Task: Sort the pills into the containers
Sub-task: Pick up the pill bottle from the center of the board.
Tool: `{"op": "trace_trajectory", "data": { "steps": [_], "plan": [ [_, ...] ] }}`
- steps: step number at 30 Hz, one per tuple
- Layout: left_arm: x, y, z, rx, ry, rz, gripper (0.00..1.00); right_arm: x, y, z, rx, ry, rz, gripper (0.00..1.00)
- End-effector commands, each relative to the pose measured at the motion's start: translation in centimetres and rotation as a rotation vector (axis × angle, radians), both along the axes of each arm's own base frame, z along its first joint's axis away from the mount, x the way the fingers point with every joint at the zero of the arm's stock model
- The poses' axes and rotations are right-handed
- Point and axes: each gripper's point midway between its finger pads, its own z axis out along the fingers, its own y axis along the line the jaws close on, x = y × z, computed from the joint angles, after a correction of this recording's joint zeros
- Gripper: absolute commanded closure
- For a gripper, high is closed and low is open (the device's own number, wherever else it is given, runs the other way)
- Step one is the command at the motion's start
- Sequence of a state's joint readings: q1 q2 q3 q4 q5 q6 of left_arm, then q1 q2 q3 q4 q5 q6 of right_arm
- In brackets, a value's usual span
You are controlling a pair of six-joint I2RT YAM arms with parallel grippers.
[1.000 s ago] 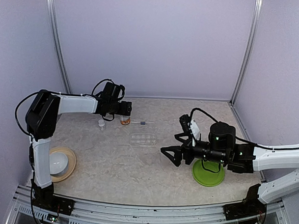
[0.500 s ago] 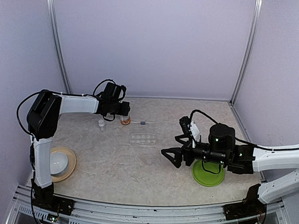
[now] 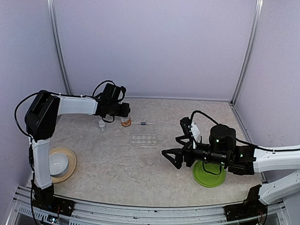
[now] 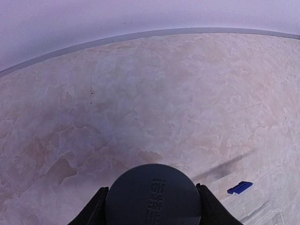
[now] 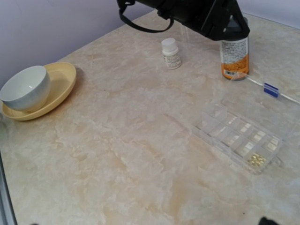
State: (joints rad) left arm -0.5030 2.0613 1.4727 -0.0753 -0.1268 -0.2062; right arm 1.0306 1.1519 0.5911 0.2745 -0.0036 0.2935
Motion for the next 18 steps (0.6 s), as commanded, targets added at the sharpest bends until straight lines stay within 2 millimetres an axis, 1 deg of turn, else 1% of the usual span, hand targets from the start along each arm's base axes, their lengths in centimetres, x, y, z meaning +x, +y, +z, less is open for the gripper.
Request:
{"op": "trace_trajectory", "data": {
  "steps": [1,6,9,14,18],
  "plan": [
    [-0.7,0.2,4.3,-0.059,-0.081,0.014,0.74,0.2,-0.2,-0.4,0.007,0.006,-0.006,0.00],
    [-1.5,1.0,7.1,-0.086,-0.137,0.032,0.74,0.2,0.0,-0.6,0.004,0.011,0.002,0.00],
    [-2.1,1.0,8.1,-0.104,-0.149,0.023,0.74,0.1,0.1,-0.6,0.006,0.012,0.008,0.00],
    [-3.9,0.2,9.7,-0.156,-0.156,-0.026,0.74,-0.2,0.4,-0.5,0.016,0.009,0.034,0.00],
    [-5.6,-0.9,10.7,-0.202,-0.155,-0.083,0.74,-1.1,0.9,0.0,0.044,0.003,0.096,0.00]
  ]
}}
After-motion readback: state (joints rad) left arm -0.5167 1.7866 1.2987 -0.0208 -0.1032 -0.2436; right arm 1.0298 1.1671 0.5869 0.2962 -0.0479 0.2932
